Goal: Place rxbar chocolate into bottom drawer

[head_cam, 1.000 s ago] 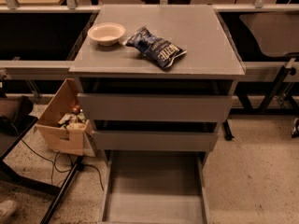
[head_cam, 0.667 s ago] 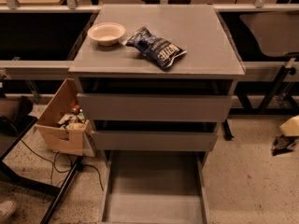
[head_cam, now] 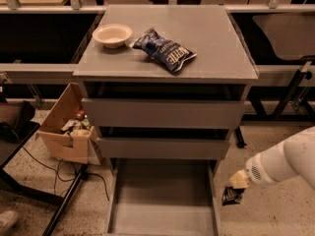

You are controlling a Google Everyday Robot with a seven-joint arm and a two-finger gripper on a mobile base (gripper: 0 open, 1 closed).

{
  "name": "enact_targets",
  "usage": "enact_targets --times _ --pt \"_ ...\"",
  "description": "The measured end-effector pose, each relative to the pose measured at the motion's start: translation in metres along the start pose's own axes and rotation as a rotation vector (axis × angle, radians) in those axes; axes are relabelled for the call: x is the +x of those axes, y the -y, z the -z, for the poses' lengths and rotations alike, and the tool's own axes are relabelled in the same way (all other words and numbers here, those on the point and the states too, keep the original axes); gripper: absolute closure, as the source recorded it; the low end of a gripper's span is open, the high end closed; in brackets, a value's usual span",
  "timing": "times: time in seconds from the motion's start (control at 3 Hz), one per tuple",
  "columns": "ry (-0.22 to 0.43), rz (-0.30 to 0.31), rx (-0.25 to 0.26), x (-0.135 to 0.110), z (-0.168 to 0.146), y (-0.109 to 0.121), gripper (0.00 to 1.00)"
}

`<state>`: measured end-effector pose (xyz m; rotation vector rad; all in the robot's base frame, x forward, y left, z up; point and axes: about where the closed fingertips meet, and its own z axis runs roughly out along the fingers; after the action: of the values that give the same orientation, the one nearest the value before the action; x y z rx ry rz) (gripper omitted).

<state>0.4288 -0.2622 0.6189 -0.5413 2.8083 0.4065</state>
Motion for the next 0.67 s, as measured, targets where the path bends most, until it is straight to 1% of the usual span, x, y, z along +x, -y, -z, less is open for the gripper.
enact_targets --times 0.33,0.67 --pt "-0.011 -0.03 -0.15 -0.0116 -0.0942 -0.0521 1.0" --pt "-0.013 -0.032 -0.156 -0.0133 -0.1009 -0.0522 1.0"
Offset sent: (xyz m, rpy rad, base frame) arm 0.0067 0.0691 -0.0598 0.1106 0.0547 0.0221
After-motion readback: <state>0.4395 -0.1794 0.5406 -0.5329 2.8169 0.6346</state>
